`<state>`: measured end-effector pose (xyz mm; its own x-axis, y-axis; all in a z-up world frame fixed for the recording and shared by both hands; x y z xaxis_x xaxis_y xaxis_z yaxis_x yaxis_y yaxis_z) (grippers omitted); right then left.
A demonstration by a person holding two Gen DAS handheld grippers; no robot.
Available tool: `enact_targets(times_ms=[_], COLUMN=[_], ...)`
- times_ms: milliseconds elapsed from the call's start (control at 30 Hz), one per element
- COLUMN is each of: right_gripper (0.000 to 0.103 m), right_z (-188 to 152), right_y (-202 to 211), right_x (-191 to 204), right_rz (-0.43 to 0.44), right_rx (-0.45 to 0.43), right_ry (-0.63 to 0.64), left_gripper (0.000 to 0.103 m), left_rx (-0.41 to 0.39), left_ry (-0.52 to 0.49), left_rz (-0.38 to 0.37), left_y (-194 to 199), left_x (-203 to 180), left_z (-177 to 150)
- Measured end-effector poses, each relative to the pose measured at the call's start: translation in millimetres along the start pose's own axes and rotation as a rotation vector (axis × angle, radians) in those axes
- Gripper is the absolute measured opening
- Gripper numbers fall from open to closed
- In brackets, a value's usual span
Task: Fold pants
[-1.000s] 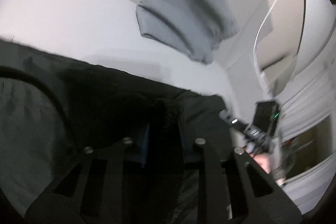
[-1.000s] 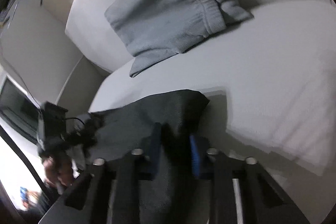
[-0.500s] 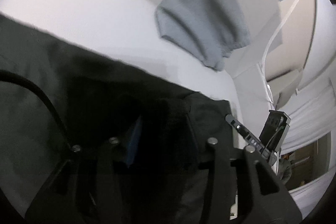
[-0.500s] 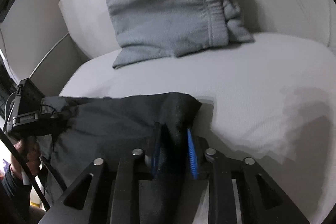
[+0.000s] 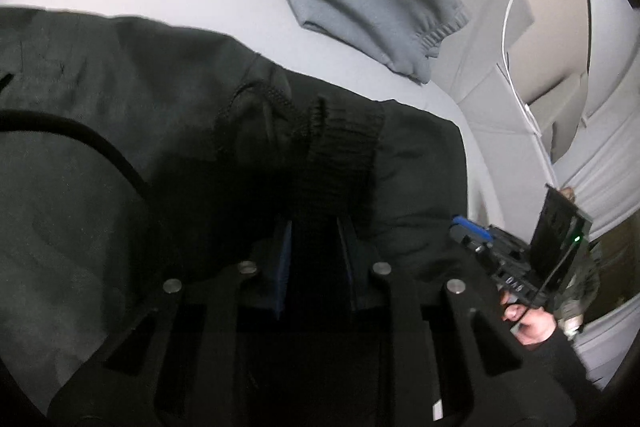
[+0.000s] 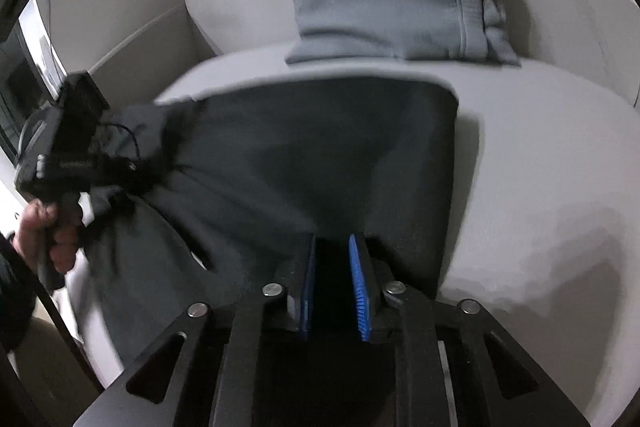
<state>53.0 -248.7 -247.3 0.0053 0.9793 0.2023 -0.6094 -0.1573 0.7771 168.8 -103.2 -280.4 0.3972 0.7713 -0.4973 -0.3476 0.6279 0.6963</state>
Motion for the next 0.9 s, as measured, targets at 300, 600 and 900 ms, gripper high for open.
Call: enact_targets(times_ms=[300,600,900], right_gripper=[0.014,0.014,0.018], right_z=[-21,-52,-71], right_y=[51,39,82], right_x=[1,5,23], right_rz=[0.011,-0.068,-0.050], right_rx=[-0.037,-0.007,-0.049], right_ry=[-0.076,0.008,-0.007], left_gripper=[0.019,0.018,0.017], left_rx=[0.018,0.014,-0.020], left_ry=[-0.015,-0.086,-0.082], left_rz=[0.036,0.126,0.106], left_y=[46,48,86], left_x=[-14,-15,-26], left_z=[-36,-62,-84])
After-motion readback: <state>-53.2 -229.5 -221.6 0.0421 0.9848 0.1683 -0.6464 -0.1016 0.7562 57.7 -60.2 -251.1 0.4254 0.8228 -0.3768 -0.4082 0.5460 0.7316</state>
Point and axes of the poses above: each gripper's, at about its wrist camera, not at the fingertips, and y roughly against the way its jaws point, x to its left, z to its top, the point moved 7 cm from there along -y, roughly the way its jaws point, and after that the axes turned 8 degrees about -y, right-handed, at the moved point
